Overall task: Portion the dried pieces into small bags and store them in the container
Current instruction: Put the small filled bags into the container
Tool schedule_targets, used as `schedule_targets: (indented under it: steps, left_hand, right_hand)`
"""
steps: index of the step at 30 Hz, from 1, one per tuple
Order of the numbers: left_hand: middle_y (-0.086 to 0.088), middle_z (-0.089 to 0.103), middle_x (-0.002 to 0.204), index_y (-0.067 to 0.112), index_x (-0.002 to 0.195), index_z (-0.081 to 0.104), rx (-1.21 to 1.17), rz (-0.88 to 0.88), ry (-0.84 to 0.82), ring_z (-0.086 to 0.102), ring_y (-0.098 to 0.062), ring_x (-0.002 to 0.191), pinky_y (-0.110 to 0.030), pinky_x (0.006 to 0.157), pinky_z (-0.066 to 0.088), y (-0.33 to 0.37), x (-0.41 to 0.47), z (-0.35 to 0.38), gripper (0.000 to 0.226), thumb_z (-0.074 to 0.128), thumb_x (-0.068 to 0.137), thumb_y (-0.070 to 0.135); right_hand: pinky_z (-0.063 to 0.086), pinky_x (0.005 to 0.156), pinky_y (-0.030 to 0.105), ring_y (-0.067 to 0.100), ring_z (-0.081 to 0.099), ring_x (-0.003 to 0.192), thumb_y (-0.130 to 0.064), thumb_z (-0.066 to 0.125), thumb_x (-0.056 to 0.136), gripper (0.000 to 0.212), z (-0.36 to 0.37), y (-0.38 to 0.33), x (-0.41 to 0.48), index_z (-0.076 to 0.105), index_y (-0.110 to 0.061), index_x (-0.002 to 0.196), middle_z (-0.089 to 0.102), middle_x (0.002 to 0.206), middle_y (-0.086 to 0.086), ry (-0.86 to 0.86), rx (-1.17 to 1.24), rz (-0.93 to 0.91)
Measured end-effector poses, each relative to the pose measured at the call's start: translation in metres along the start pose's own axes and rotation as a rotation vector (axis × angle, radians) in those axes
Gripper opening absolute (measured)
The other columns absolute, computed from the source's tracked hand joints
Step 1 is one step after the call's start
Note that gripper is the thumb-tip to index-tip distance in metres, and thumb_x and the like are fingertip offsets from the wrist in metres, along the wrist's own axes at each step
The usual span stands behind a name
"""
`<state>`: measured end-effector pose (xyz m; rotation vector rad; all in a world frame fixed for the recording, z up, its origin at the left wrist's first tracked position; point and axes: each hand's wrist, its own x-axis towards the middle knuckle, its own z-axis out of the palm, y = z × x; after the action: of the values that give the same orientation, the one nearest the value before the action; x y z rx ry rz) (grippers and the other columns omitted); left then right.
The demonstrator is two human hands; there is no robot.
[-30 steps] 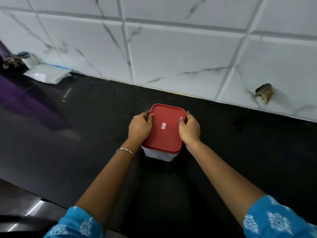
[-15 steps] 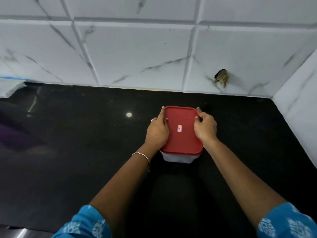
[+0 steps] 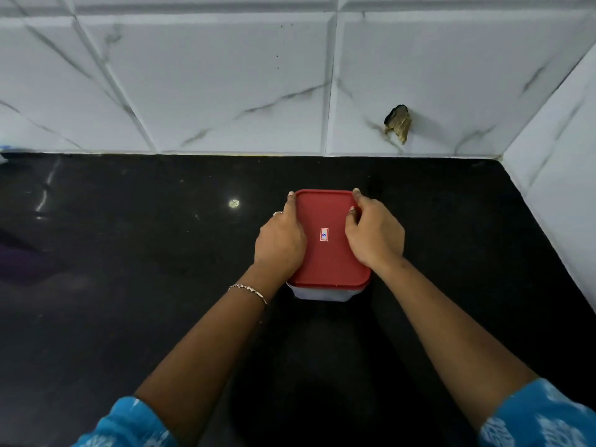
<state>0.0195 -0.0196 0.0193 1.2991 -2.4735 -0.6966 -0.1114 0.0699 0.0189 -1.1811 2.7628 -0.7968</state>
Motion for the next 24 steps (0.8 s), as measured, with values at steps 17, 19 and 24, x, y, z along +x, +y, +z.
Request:
schedule_targets:
  steps: [17,19,24]
  left_hand:
    - [-0.018,0.056,0.129,0.006,0.121,0.057,0.306,0.105,-0.137,0.050,-0.036,0.120,-0.045,0.095,0.043,0.028,0.092,0.009,0.046,0.026,0.104,0.034]
    - [-0.018,0.061,0.123,0.004,0.115,0.061,0.264,0.094,-0.254,0.055,-0.036,0.115,-0.041,0.094,0.043,0.025,0.107,0.012,0.047,0.024,0.104,0.032]
    - [-0.022,0.055,0.122,-0.003,0.112,0.052,0.302,0.239,-0.343,0.053,-0.041,0.112,-0.042,0.088,0.043,0.024,0.113,0.014,0.032,0.028,0.102,0.016]
  right_hand:
    - [0.044,0.084,0.038,0.034,0.060,0.108,-0.040,0.021,0.104,0.055,0.018,-0.016,0.088,0.063,-0.006,0.113,0.064,0.116,0.019,-0.351,-0.112,0.084]
    - [0.044,0.090,0.039,0.035,0.058,0.112,-0.035,0.025,0.104,0.051,0.021,-0.016,0.091,0.063,-0.003,0.114,0.062,0.120,0.021,-0.374,-0.065,0.090]
    - [0.043,0.088,0.038,0.037,0.058,0.110,-0.029,0.028,0.104,0.047,0.027,-0.013,0.093,0.063,0.001,0.108,0.062,0.117,0.023,-0.383,0.018,0.057]
